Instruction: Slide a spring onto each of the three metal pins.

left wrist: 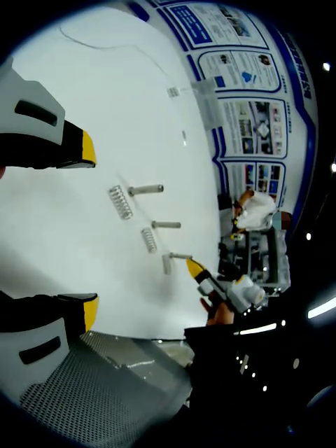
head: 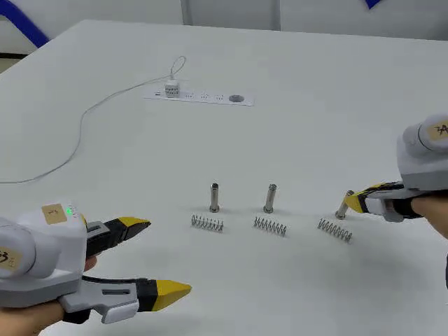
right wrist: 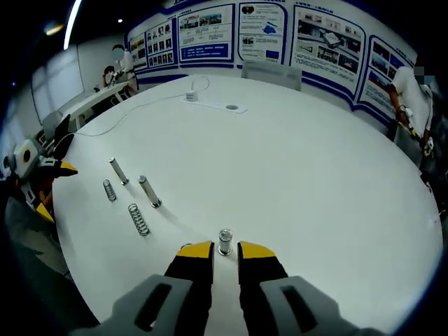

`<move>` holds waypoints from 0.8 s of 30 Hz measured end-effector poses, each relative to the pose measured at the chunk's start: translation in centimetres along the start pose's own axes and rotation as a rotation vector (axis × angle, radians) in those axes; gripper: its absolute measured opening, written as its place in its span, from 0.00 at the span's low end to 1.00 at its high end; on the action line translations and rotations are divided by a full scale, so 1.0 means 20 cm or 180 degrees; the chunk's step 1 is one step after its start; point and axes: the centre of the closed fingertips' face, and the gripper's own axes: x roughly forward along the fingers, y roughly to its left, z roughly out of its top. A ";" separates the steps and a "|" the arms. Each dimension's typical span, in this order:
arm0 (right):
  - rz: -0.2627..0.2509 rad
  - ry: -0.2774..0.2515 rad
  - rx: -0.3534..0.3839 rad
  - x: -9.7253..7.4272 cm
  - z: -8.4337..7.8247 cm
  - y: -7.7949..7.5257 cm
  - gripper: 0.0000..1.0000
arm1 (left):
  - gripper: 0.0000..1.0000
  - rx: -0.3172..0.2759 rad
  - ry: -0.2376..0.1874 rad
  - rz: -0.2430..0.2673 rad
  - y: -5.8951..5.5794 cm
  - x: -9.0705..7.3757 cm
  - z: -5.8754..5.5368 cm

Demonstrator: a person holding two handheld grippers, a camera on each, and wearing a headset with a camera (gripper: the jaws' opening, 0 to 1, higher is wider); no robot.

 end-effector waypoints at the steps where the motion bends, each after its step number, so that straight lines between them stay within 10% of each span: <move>1: 0.0035 0.0005 0.0014 0.00 -0.01 0.01 0.14 | 0.74 0.0002 0.0002 -0.0005 0.00 0.00 0.00; 24: 0.0706 0.0224 -0.0659 0.05 -0.21 0.17 0.14 | 0.74 0.0017 0.0030 -0.0019 0.00 0.00 0.00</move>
